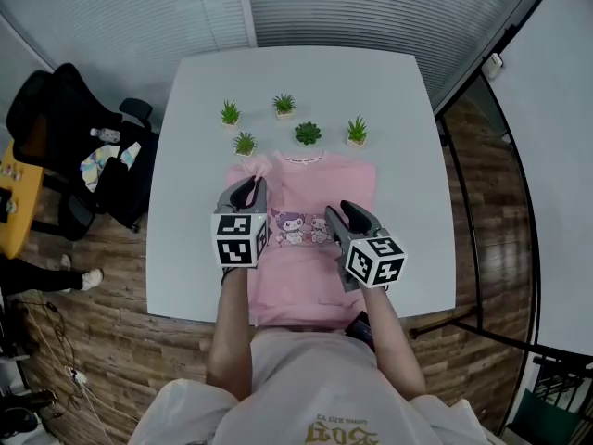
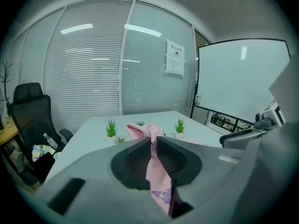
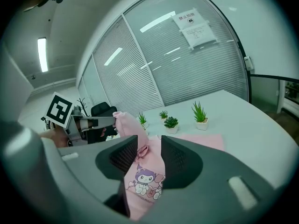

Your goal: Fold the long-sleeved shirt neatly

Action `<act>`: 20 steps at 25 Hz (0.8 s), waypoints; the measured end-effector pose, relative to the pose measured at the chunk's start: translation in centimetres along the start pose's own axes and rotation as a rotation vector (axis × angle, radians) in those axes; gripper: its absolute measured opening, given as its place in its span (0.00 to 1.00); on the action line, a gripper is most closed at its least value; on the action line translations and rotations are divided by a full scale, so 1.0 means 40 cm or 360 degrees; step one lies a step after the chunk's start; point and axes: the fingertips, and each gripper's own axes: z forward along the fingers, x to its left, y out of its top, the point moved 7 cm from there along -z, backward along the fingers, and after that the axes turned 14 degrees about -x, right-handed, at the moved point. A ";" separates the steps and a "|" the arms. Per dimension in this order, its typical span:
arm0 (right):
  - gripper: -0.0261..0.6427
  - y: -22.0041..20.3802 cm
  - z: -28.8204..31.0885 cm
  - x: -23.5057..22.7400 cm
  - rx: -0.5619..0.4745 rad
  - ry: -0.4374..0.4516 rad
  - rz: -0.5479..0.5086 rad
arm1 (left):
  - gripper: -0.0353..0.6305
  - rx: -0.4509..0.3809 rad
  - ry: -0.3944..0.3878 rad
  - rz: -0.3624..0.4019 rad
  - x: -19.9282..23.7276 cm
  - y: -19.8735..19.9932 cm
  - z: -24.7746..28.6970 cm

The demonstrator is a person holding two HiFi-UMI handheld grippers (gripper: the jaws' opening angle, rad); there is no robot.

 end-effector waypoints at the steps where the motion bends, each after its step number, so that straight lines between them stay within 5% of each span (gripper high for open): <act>1: 0.28 0.002 -0.004 -0.009 -0.0001 -0.0004 0.0000 | 0.12 0.0007 -0.0001 0.0001 -0.010 -0.003 0.008; 20: 0.28 0.018 -0.069 -0.153 -0.0001 -0.0071 0.0053 | 0.12 0.0004 -0.0084 0.0057 -0.191 0.000 0.112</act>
